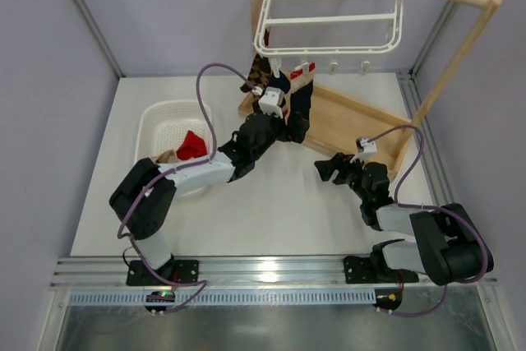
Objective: Remove the socks clipped to the hanger
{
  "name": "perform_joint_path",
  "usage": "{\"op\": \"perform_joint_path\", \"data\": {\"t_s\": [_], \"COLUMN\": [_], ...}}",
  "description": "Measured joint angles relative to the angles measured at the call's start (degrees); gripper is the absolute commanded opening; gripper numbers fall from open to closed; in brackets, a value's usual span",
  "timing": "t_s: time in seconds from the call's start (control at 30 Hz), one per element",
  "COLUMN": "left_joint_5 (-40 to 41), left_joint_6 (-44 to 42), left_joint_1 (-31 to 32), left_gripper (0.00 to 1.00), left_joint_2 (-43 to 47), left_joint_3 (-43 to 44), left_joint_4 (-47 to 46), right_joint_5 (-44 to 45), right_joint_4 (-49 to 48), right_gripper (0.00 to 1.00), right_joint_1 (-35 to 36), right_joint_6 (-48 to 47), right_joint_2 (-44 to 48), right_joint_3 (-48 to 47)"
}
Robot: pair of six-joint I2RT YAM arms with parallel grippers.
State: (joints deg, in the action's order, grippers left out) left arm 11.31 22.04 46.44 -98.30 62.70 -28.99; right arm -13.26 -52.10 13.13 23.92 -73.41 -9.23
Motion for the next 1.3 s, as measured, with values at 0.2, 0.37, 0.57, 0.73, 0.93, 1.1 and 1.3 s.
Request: {"op": "perform_joint_path", "data": {"t_s": [0.2, 0.37, 0.57, 0.73, 0.93, 1.1, 1.3], "left_joint_5": [-0.9, -0.7, 2.1, 6.4, 11.0, 14.6, 20.4], "left_joint_6": [0.3, -0.6, -3.8, -7.5, -10.6, -11.9, -12.0], "left_joint_1": [0.1, 1.1, 4.2, 8.8, 14.3, 17.1, 17.6], "left_gripper": [0.38, 0.0, 0.0, 0.0, 0.0, 0.0, 0.0], "left_joint_2": [-4.2, -5.2, -4.8, -1.8, 3.4, 5.9, 10.7], "left_joint_3": [2.7, 2.9, 2.8, 1.2, -1.7, -2.6, -7.4], "left_joint_4": [-2.1, -2.5, -3.1, -2.9, -2.8, -2.0, -1.2], "right_joint_5": [-0.3, -0.3, -0.1, 0.0, -0.1, -1.6, -1.9], "right_joint_4": [1.2, 4.0, 8.0, 13.6, 20.1, 22.9, 29.2], "right_gripper": [0.73, 0.73, 0.73, 0.73, 0.73, 0.74, 0.75], "right_joint_1": [-0.7, -0.9, -1.0, -1.0, -1.0, -0.7, 2.8], "right_joint_6": [-0.3, -1.6, -2.6, -3.1, -3.8, -2.8, -3.0], "right_joint_2": [2.4, 7.5, 14.0, 19.8, 27.6, 31.5, 32.7], "right_joint_3": [-0.2, -0.3, -0.4, -0.7, -1.7, -2.7, -9.3]}}
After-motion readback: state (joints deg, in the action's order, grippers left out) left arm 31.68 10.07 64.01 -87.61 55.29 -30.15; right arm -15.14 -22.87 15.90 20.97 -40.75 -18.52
